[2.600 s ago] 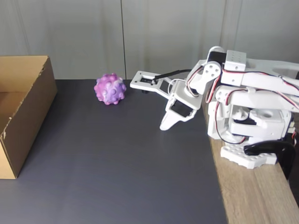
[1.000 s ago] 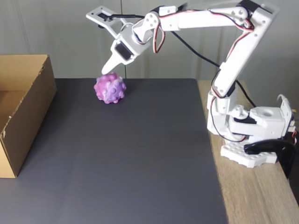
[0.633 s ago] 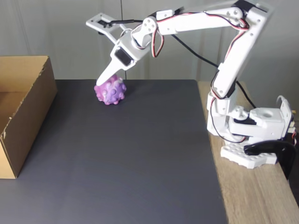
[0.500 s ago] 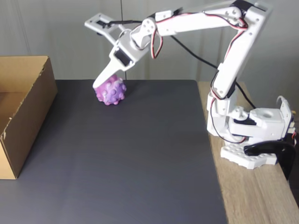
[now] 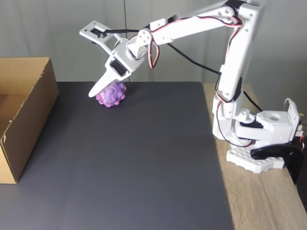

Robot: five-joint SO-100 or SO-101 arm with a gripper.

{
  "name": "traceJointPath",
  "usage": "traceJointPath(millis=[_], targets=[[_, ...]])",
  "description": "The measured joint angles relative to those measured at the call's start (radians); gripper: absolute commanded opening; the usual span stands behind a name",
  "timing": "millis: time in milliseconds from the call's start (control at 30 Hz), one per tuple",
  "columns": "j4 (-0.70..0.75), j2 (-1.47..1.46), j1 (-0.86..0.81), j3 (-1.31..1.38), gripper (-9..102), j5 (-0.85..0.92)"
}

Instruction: Grasp a ball and put it in the box.

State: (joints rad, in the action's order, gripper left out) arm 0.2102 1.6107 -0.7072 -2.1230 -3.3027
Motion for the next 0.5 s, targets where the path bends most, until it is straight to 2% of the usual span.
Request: traceJointPath(millis=[233, 500], targets=[[-0.012, -0.028, 0.017, 0.003, 35, -0.040], [-0.012, -0.071, 0.035, 0.003, 35, -0.083]])
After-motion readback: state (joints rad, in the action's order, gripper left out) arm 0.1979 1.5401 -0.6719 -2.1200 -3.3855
